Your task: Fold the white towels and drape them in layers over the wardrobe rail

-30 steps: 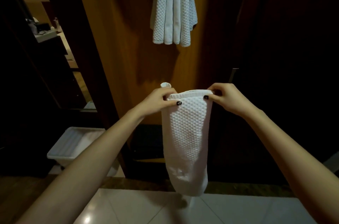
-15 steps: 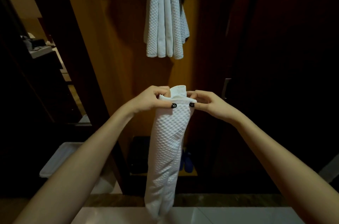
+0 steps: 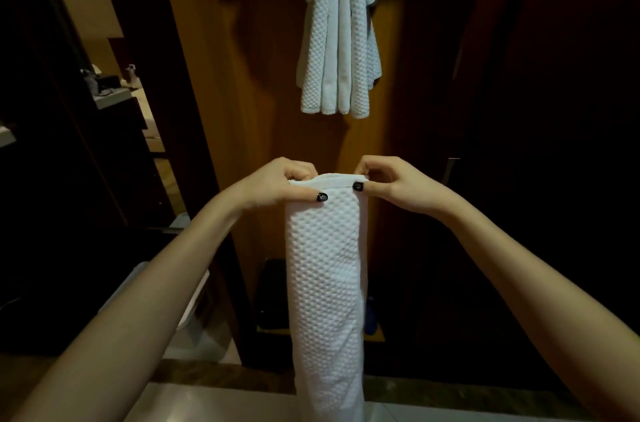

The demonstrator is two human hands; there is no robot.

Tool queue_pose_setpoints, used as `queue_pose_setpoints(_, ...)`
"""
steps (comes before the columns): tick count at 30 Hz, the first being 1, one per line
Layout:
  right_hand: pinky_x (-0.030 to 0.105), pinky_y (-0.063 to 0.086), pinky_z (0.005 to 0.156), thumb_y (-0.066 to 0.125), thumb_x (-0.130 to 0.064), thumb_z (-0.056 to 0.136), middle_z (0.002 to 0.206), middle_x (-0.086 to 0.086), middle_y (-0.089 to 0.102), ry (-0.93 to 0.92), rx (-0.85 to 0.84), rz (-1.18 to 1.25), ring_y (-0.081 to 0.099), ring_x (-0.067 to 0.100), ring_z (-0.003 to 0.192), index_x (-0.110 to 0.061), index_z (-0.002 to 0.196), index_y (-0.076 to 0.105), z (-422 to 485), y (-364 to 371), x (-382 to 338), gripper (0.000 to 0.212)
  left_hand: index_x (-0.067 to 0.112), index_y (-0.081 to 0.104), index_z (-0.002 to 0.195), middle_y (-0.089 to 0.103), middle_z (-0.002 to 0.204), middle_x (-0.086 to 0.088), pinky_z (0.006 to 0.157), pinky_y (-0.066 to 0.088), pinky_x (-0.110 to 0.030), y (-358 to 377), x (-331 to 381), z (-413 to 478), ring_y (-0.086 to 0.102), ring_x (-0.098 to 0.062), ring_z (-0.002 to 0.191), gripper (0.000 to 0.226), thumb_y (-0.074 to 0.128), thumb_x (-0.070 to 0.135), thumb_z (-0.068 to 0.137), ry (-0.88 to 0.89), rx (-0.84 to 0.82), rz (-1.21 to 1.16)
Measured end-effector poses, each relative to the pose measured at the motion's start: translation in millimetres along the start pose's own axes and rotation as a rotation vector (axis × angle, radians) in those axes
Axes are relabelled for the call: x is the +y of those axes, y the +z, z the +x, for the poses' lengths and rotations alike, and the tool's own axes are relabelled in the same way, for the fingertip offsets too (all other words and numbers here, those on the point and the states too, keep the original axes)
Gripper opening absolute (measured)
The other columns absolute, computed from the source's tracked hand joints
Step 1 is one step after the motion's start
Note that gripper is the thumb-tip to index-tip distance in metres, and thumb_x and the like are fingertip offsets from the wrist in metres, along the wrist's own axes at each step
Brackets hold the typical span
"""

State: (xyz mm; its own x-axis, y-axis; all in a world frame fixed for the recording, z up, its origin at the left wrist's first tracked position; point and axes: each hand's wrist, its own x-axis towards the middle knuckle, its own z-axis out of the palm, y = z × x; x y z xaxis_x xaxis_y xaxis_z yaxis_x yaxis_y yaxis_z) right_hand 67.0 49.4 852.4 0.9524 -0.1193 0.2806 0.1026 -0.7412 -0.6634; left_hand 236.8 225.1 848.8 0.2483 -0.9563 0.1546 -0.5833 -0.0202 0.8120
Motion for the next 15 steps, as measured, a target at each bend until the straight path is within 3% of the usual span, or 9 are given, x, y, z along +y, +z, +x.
queue_pose_setpoints(2,0.033,0.046,0.083,0.061,-0.013,0.094,0.094,0.001,0.062,-0.011,-0.011,-0.062,0.058,0.011,0.088,-0.016,0.089,0.063,2.7,0.5,-1.1,0.006,0.022,0.048,0.048,0.056,0.073,0.003,0.062,0.037,-0.010,0.6,-3.9,-4.4,0.050,-0.002,0.066,0.044,0.075,0.012,0.081,0.021,0.066,-0.023)
queue_pose_setpoints(5,0.030,0.047,0.093,0.060,-0.009,0.094,0.114,0.002,0.063,-0.040,-0.037,-0.029,0.059,0.015,0.107,-0.028,0.089,0.062,3.7,0.0,-4.2,0.019,0.008,0.041,0.051,0.056,0.069,-0.002,0.060,0.037,-0.011,5.3,-5.5,-10.6,0.049,-0.003,0.063,0.044,0.073,0.004,0.082,0.055,0.123,-0.080)
queue_pose_setpoints(7,0.024,0.046,0.094,0.059,-0.012,0.095,0.117,-0.002,0.064,-0.057,-0.056,-0.033,0.059,0.012,0.109,-0.036,0.091,0.060,2.4,1.3,-5.3,0.025,-0.001,0.043,0.054,0.057,0.072,-0.008,0.061,0.038,-0.013,8.3,-4.6,-13.9,0.049,-0.008,0.065,0.042,0.074,0.009,0.079,0.073,0.143,-0.103)
queue_pose_setpoints(11,0.016,0.044,0.084,0.059,-0.010,0.094,0.111,-0.003,0.059,-0.141,0.106,-0.186,0.056,0.007,0.100,-0.021,0.093,0.058,-0.8,12.7,3.0,0.012,-0.009,0.046,0.060,0.060,0.076,-0.019,0.061,0.042,-0.014,8.2,-6.3,-14.1,0.053,-0.010,0.068,0.042,0.075,0.018,0.074,0.110,0.227,-0.086)
queue_pose_setpoints(13,0.021,0.041,0.075,0.057,-0.003,0.090,0.097,-0.008,0.053,-0.169,0.213,-0.281,0.051,0.006,0.087,-0.020,0.092,0.054,-2.2,20.1,5.7,0.018,0.001,0.049,0.065,0.061,0.077,-0.010,0.063,0.042,-0.016,3.5,-3.3,-11.5,0.054,-0.008,0.070,0.035,0.079,0.018,0.075,0.127,0.265,0.000)
queue_pose_setpoints(15,0.031,0.043,0.065,0.054,-0.003,0.087,0.085,-0.009,0.053,-0.185,0.287,-0.337,0.050,0.007,0.076,-0.019,0.091,0.054,-2.5,24.5,4.0,0.016,0.018,0.058,0.081,0.063,0.084,0.014,0.073,0.045,-0.016,-2.7,3.4,-9.9,0.059,-0.003,0.079,0.020,0.078,0.016,0.080,0.156,0.224,0.141)
